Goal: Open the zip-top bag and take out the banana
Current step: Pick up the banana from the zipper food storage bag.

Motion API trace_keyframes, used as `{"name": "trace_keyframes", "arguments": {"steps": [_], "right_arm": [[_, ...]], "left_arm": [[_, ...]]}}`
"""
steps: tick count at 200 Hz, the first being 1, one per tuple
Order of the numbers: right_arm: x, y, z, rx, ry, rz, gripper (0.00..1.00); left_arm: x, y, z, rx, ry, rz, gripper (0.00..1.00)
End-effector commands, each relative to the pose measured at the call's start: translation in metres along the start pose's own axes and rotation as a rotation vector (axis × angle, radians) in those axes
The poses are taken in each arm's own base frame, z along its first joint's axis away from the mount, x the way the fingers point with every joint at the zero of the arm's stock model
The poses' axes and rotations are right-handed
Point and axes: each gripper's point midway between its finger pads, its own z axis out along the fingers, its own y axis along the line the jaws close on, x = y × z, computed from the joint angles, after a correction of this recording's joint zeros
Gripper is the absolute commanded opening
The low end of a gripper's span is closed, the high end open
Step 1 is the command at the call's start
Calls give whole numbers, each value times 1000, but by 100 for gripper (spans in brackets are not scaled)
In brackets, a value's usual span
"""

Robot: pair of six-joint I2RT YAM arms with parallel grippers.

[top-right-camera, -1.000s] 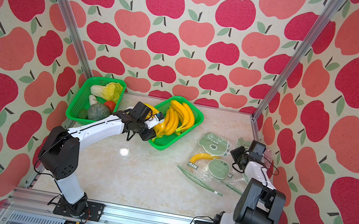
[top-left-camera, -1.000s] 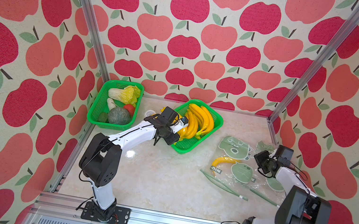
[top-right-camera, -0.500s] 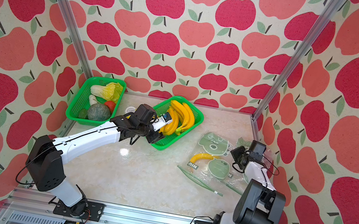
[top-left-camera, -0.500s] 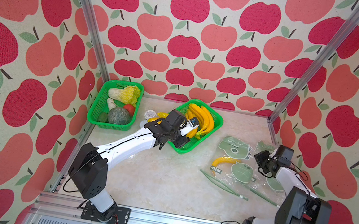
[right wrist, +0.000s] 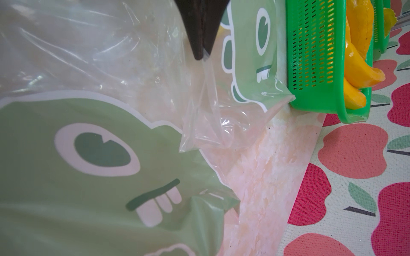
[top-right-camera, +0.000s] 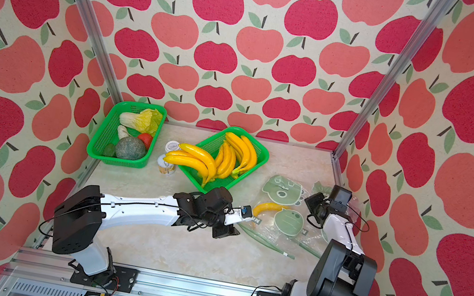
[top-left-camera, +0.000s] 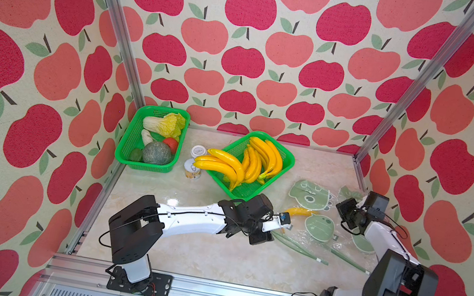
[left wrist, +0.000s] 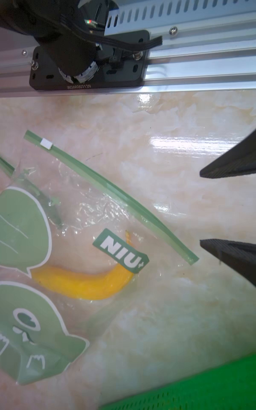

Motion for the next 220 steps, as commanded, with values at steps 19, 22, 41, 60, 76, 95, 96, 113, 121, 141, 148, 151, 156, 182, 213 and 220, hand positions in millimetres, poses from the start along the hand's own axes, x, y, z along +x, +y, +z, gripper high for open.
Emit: {"name": "trace_keyframes", "arguments": {"steps": [19, 22, 41, 60, 76, 95, 96, 113, 121, 141, 148, 151, 156, 182, 213, 220], "right_arm": [[12, -1, -6, 0, 23, 0, 0], [12, -1, -7, 0, 22, 1, 0], [15, -2, -7, 0, 24, 0, 0], [19, -3, -7, 0, 30, 0, 0], [23, -4, -6, -1, 35, 1, 0], [29, -6, -5, -1, 43, 0, 0], [29, -6, -5, -1, 43, 0, 0], [33, -7, -4, 1, 50, -4, 0], [35, -8, -3, 2, 54, -5, 0], [39, -9, -3, 4, 59, -10, 0], [41, -10, -3, 6, 61, -11, 0], [41, -10, -3, 8, 62, -13, 0], [42, -10, -3, 8, 63, -14, 0], [46, -11, -3, 10, 68, -19, 0], [51, -12, -1, 11, 76, -25, 0], [53, -12, -1, 13, 80, -26, 0]], "left_arm": [[-14, -21, 48, 42, -27, -56, 45], [-15, -23, 51, 43, -23, -59, 45], [-12, -25, 73, 27, 14, -88, 44], [-9, -8, 86, -61, 34, -137, 47], [-9, 11, 88, -150, 33, -162, 52], [-11, 33, 85, -214, 19, -196, 54], [-11, 33, 85, -215, 18, -197, 54], [-16, 48, 78, -250, -13, -225, 54], [-19, 54, 75, -261, -29, -235, 55], [-24, 67, 68, -303, -59, -251, 56], [-25, 70, 66, -318, -64, -253, 57], [-25, 72, 65, -323, -67, -255, 57], [-26, 75, 64, -329, -70, -257, 57], [-21, 98, 59, -397, -72, -313, 58], [-19, 120, 58, -472, -61, -328, 60], [-18, 127, 57, -504, -54, -337, 61]]}}
